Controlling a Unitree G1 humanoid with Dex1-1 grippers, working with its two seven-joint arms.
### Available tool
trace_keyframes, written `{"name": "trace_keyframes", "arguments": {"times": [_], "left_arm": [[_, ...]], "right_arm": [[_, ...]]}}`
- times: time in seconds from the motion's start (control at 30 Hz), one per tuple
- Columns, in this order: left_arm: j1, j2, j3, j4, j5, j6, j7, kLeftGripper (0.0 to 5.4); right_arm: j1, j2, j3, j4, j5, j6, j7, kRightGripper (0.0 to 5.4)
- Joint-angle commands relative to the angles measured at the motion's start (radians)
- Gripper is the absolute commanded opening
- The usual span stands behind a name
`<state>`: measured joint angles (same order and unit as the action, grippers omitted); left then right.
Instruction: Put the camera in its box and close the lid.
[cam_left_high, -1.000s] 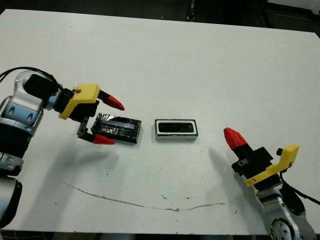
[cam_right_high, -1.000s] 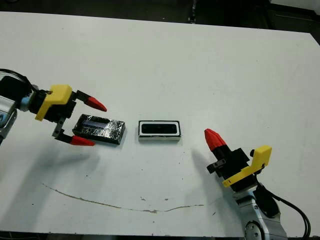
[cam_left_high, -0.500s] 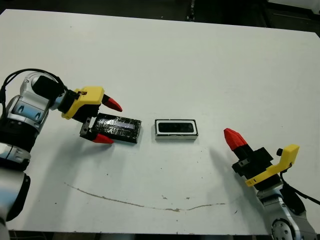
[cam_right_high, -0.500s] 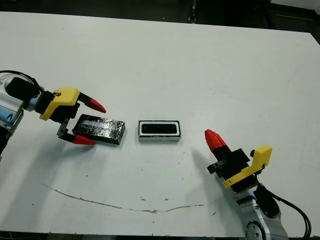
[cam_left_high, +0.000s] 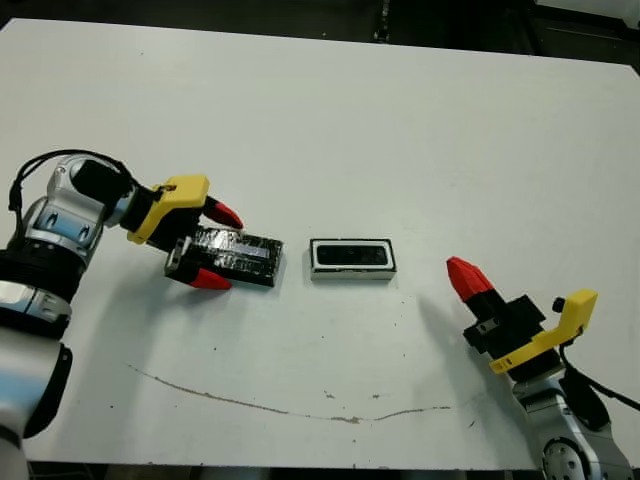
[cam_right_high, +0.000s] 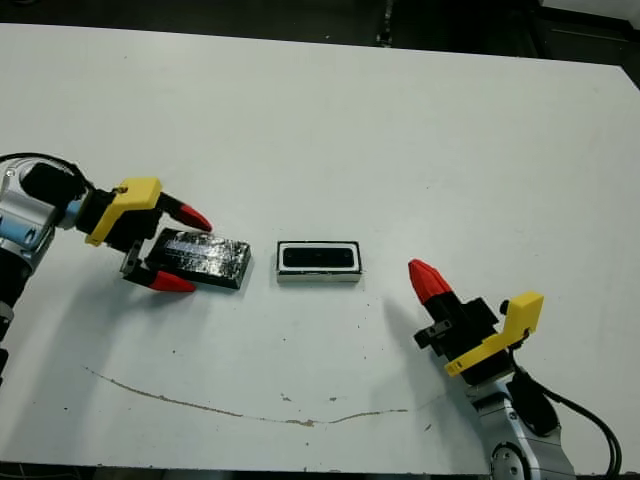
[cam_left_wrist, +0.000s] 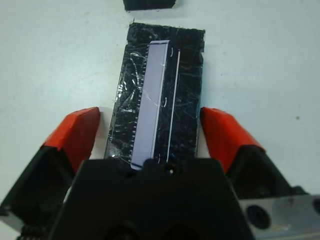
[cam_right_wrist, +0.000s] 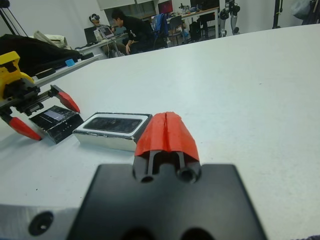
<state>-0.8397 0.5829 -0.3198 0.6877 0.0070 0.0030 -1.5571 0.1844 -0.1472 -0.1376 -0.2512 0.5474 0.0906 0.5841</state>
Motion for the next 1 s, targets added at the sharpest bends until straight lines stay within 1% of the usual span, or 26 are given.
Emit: {"name": "trace_keyframes", "arguments": {"times": [0.03,0.23,0.33,0.5,0.57,0.7,0.73,0.83,0.93,1.0], "left_arm": [[0.029,0.008,-0.003,-0.040,0.008,0.025,0.009,4.45],[0.038,0.022,-0.013,-0.080,0.024,0.041,0.011,3.54],[0.038,0.017,-0.004,-0.077,0.008,0.077,0.002,3.17],[0.052,-0.012,0.072,-0.035,-0.094,0.122,-0.007,3.16],[0.066,-0.015,0.097,-0.041,-0.117,0.124,0.014,3.16],[0.111,-0.040,0.177,-0.064,-0.205,0.178,0.064,3.16],[0.129,-0.052,0.201,-0.077,-0.232,0.189,0.083,3.16],[0.196,-0.092,0.253,-0.166,-0.277,0.195,0.183,3.16],[0.243,-0.125,0.273,-0.237,-0.316,0.232,0.246,3.16],[0.270,-0.140,0.266,-0.289,-0.333,0.292,0.284,3.16]], "right_arm": [[0.014,-0.015,-0.006,0.003,0.003,0.010,-0.005,0.00],[0.012,-0.017,-0.005,0.007,0.006,0.013,-0.005,0.00],[0.009,-0.014,-0.005,0.013,0.008,0.005,0.003,0.00],[0.012,-0.017,-0.002,0.001,0.005,0.022,-0.015,0.00],[0.011,-0.018,-0.001,0.001,0.005,0.021,-0.013,0.00],[0.010,-0.016,0.000,0.003,0.007,0.021,-0.010,0.00],[0.009,-0.016,0.001,0.005,0.009,0.020,-0.007,0.00],[0.008,-0.019,0.004,0.004,-0.001,0.017,-0.010,0.00],[0.009,-0.020,0.007,-0.003,-0.007,0.019,-0.017,0.00],[0.008,-0.017,0.007,0.002,-0.003,0.015,-0.013,0.00]]}}
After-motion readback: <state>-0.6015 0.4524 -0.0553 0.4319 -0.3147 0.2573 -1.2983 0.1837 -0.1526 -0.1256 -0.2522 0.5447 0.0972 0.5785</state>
